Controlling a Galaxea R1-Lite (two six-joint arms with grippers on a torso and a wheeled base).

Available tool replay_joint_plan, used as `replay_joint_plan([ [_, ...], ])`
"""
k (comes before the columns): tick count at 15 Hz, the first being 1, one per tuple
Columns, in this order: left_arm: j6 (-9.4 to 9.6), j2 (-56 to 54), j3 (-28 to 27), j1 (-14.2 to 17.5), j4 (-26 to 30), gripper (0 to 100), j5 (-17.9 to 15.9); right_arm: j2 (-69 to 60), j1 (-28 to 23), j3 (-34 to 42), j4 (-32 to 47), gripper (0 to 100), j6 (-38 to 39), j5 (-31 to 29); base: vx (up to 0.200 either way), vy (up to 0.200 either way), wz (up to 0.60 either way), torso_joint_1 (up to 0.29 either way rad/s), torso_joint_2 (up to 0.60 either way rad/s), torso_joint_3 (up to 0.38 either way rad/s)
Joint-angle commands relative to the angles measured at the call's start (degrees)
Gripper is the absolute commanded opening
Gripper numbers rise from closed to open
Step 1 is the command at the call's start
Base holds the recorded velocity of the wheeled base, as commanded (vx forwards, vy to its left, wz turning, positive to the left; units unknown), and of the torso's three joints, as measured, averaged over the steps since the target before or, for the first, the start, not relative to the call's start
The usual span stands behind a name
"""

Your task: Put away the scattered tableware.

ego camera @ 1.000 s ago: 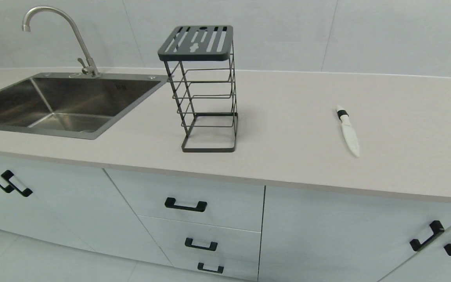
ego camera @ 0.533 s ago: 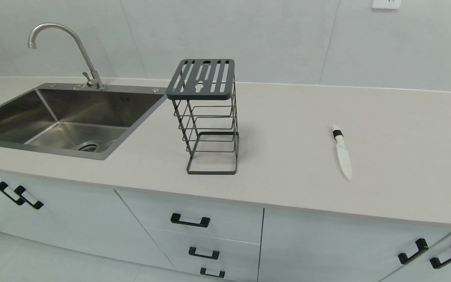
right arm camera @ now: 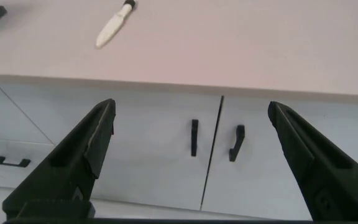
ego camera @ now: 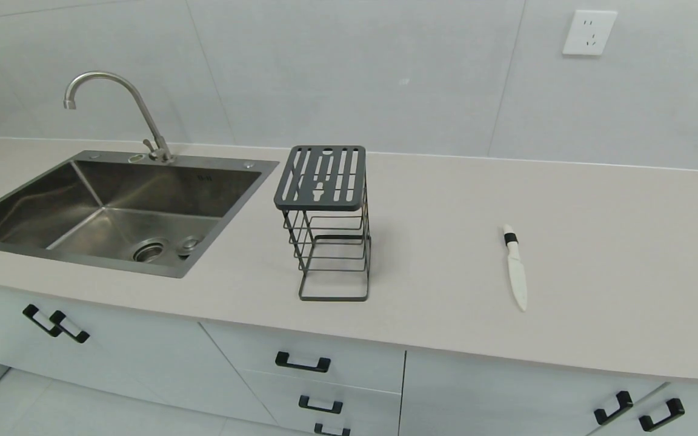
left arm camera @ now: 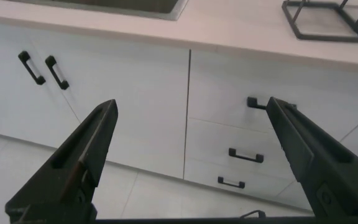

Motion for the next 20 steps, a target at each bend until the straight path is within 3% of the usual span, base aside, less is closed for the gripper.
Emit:
replay_joint_plan([
  [1, -0.04, 0.07, 0.00, 0.02, -0.01, 100, 0.09, 0.07, 0.01, 0.00, -0.09, 100, 0.04, 0.38, 0.000, 0.000, 0.00, 0.295, -0.58, -0.276],
  [6, -0.92, 0.07, 0.00, 0.02, -0.01, 100, 0.35, 0.07, 0.01, 0.00, -0.09, 100, 0.21, 0.47, 0.000, 0.000, -0.36, 0.272, -0.55, -0.252],
  [12, -0.92, 0.07, 0.00, 0.02, -0.01, 100, 0.35, 0.07, 0.01, 0.00, -0.09, 100, 0.21, 0.38, 0.000, 0.000, 0.00, 0.007, -0.02, -0.008],
  [16, -0.92, 0.07, 0.00, 0.02, -0.01, 100, 0.35, 0.07, 0.01, 0.00, -0.09, 100, 0.21, 0.38, 0.200, 0.000, 0.00, 0.002, 0.00, 0.001],
  [20, -0.92, 0.07, 0.00, 0.02, -0.01, 100, 0.26, 0.07, 0.01, 0.00, -0.09, 100, 0.21, 0.38, 0.000, 0.000, 0.00, 0.000, 0.00, 0.000],
])
